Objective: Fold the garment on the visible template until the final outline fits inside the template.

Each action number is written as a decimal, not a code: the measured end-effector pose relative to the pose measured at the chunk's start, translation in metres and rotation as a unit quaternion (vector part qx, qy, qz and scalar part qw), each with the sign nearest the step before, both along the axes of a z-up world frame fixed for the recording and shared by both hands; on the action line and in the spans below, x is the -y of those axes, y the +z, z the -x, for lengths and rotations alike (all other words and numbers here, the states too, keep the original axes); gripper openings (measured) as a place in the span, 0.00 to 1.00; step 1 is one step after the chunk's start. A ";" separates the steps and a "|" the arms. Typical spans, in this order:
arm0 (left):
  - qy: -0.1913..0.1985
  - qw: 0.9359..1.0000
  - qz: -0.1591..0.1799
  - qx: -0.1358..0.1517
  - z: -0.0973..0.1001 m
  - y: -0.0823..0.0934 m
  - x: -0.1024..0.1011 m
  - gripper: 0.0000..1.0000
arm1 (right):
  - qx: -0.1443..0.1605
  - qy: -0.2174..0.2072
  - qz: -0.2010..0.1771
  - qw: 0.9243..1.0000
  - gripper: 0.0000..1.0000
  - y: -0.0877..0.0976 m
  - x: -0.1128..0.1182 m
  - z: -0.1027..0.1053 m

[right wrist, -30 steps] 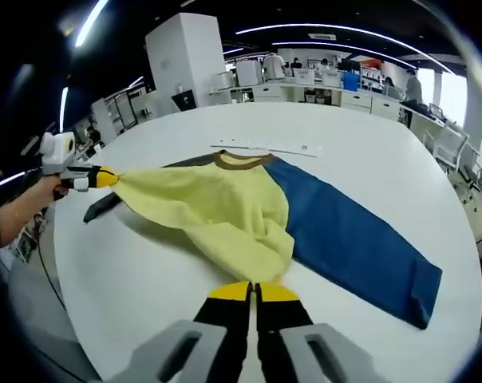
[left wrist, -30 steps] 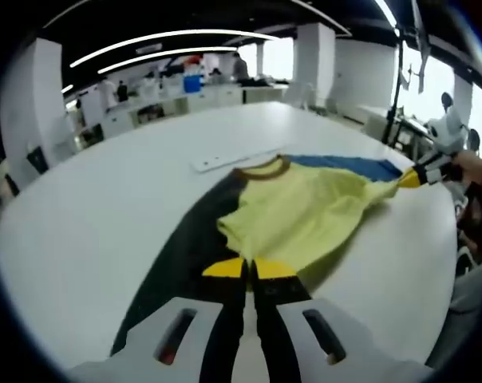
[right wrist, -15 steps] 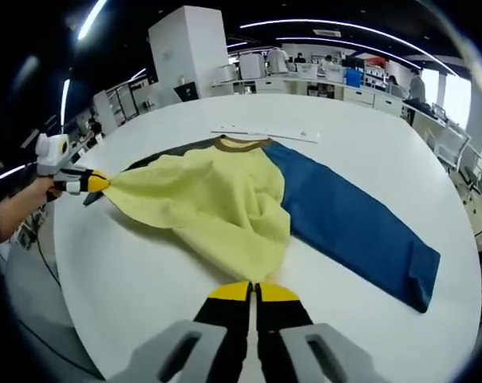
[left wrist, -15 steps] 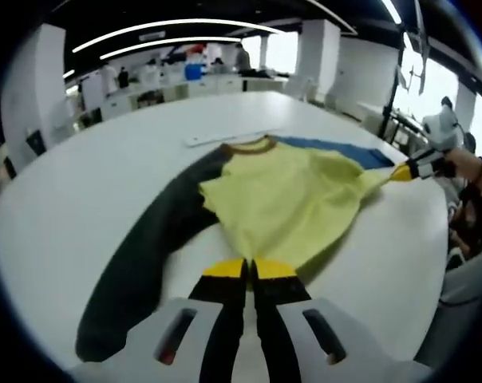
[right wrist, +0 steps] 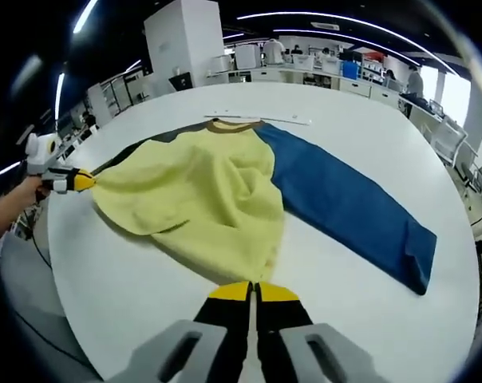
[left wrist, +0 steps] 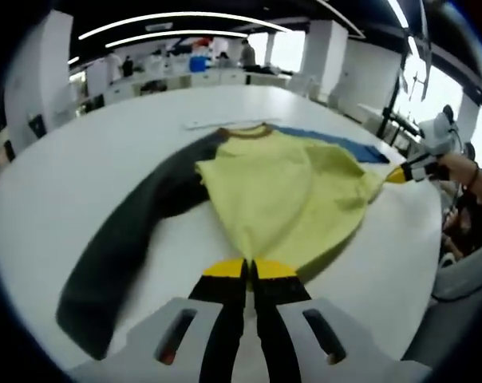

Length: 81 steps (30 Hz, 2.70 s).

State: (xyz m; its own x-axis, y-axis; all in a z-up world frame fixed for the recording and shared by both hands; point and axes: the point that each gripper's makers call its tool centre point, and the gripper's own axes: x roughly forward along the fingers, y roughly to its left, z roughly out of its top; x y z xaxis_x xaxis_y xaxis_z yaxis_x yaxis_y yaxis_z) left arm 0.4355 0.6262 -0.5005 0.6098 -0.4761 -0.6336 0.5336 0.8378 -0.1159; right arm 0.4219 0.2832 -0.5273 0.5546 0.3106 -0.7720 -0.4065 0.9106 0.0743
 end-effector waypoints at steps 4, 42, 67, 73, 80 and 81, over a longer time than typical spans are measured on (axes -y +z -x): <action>0.005 1.000 0.005 -0.006 0.006 -0.003 -0.003 0.00 | -0.002 -0.005 -0.007 1.000 0.00 -0.002 0.003 0.003; -0.006 0.999 -0.028 -0.020 0.033 -0.027 0.000 0.10 | -0.013 -0.027 -0.069 0.997 0.25 0.005 0.003 -0.015; 0.012 0.999 -0.033 -0.024 0.032 -0.033 0.003 0.08 | -0.007 0.006 -0.064 0.998 0.02 0.000 -0.012 -0.027; 0.009 0.999 -0.031 -0.023 0.030 -0.037 0.002 0.01 | -0.007 0.013 -0.062 0.998 0.00 0.002 -0.012 -0.020; 0.009 0.999 -0.034 -0.028 0.032 -0.036 0.002 0.00 | -0.005 0.022 -0.066 0.998 0.00 0.010 -0.012 -0.013; 0.009 0.999 -0.033 -0.029 0.033 -0.035 0.002 0.00 | -0.005 0.021 -0.068 0.997 0.00 0.010 -0.012 -0.012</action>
